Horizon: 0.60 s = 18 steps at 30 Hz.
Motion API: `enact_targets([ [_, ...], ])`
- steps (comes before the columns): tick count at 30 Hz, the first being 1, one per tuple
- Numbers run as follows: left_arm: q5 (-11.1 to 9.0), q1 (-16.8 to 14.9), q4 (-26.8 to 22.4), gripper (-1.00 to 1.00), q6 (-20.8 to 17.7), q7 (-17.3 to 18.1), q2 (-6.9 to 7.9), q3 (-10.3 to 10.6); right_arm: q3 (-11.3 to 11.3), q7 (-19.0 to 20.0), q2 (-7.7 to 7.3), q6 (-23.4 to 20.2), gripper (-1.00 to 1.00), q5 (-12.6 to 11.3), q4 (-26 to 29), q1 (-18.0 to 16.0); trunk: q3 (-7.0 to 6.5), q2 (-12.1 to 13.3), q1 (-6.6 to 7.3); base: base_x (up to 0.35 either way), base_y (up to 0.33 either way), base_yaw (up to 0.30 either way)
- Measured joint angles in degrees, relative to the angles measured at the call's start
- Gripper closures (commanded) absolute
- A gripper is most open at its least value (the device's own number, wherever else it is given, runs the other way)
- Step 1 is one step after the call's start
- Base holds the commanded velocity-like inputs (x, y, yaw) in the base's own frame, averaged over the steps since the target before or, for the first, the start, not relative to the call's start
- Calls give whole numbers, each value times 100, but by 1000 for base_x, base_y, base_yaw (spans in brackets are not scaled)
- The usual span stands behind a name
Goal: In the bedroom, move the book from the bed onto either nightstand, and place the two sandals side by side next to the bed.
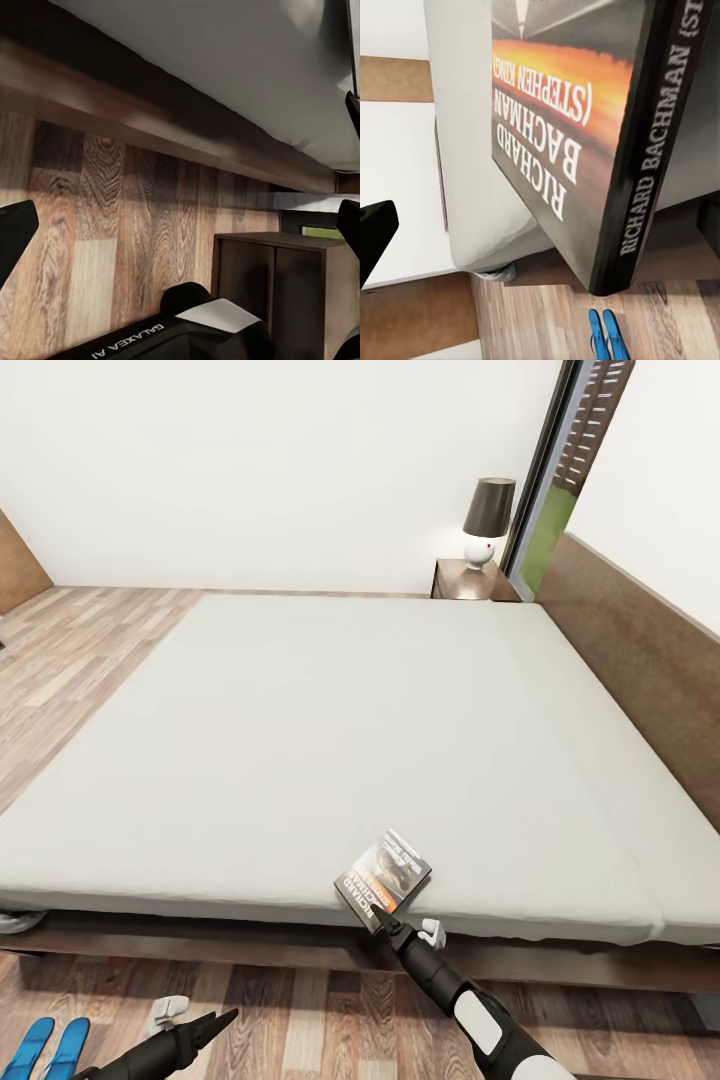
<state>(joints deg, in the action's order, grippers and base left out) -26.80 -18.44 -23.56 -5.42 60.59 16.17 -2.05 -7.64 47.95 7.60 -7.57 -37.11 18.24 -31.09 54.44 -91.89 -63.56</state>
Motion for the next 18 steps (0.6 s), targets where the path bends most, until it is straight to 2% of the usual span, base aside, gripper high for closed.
enact_targets([
  [16, 2, 0, -1, -100, 2, -9, -1, 0, -7, 0, 1, -2, -100, -6, 3, 0, 0, 0, 0, 0, 15, 0],
  [17, 3, 0, -1, -100, 2, -9, -1, 0, -8, 0, 1, -1, 100, -8, 4, 0, 0, 0, 0, 0, 1, 0],
  [18, 4, 0, -1, -100, 2, -9, -1, 0, -11, 0, 2, -1, 100, -11, 4, 0, 0, 0, 0, 0, 0, 0],
])
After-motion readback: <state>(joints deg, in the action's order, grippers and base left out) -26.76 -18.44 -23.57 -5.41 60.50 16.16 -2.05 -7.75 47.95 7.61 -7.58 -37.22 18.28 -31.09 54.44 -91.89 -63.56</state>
